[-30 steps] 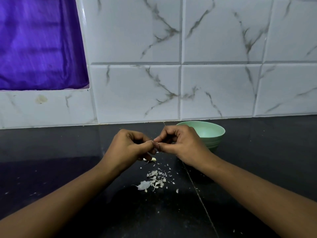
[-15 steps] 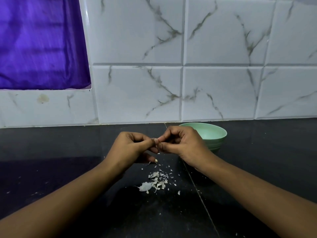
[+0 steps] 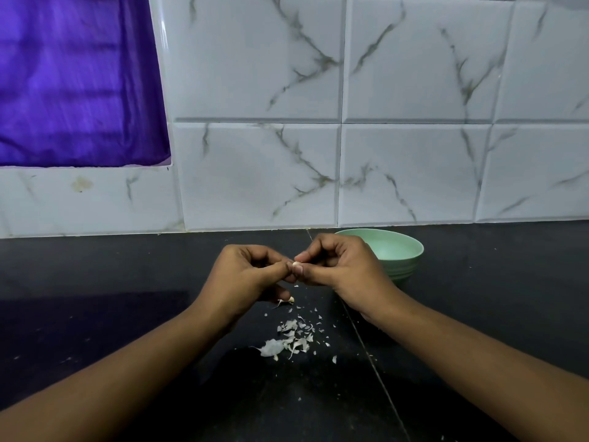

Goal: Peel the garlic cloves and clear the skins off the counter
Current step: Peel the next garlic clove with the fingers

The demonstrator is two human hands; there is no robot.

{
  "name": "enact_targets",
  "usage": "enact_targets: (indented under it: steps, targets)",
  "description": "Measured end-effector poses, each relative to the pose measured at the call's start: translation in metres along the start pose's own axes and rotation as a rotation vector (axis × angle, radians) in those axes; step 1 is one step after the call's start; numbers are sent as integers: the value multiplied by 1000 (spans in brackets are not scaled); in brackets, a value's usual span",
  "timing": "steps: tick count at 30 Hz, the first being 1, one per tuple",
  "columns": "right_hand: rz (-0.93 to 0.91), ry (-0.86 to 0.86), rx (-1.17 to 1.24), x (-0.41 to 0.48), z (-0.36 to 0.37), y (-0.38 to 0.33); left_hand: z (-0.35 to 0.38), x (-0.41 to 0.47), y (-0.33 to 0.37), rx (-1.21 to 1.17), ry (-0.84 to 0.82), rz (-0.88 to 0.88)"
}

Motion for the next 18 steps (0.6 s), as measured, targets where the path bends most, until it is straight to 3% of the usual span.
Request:
enact_targets:
  steps: [7, 18]
  targets:
    - [87, -48, 193, -2, 1, -1, 0, 1, 0, -24, 5, -40]
    - [-80, -19, -50, -1, 0, -2, 2, 0, 2, -64, 21, -129]
Point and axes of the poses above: each hand's wrist, its own x-axis towards the middle knuckle, its own z-axis out of the palm, y = z × x, the point moved 1 cm from there along x, towards the middle knuckle, and after that the axes turned 11 degrees about z, right-handed, at the moved point
